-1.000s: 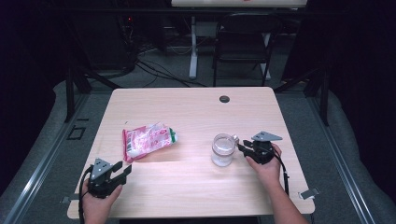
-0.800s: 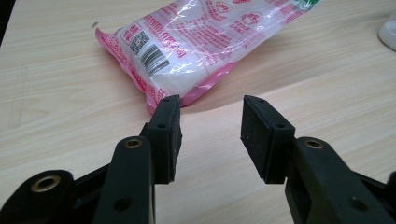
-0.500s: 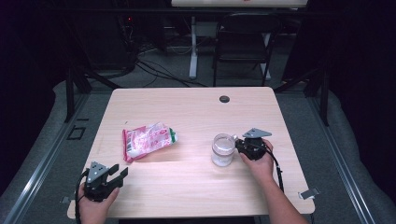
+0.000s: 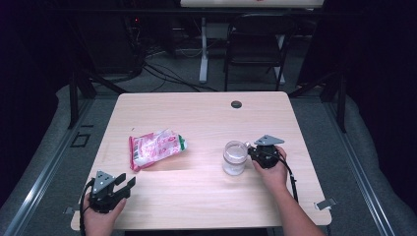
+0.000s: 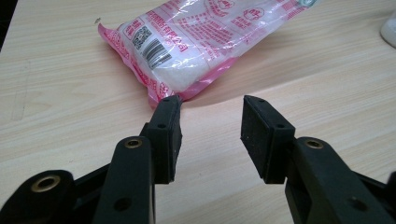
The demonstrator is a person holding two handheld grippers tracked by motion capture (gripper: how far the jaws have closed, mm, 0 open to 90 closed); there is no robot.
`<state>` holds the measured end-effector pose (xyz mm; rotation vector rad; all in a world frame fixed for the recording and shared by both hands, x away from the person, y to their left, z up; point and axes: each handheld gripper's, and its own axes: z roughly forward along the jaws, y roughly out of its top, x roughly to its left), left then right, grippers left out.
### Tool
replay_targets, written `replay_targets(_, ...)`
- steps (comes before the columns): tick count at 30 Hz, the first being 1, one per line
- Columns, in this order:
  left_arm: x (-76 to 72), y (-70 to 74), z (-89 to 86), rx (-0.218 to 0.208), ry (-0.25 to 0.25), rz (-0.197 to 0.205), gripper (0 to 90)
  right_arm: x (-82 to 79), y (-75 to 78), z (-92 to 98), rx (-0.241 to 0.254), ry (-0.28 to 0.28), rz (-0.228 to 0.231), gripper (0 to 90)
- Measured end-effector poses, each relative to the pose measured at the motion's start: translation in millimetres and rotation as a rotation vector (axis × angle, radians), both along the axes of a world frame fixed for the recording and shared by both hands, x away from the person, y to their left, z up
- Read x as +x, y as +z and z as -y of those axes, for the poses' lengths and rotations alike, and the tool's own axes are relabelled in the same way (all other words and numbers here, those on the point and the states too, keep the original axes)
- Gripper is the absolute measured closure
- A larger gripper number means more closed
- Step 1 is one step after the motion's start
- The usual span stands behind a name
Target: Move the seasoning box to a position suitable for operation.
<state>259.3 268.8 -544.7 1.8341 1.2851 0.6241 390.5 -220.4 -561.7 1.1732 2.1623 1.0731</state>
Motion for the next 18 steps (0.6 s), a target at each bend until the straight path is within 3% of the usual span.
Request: replay_targets(18,0.7,-0.4,2.6,0.007,-0.008,0.003,57.5,-2.8,0.7,-5.1,-0.005,-0.052,-0.002,86.2)
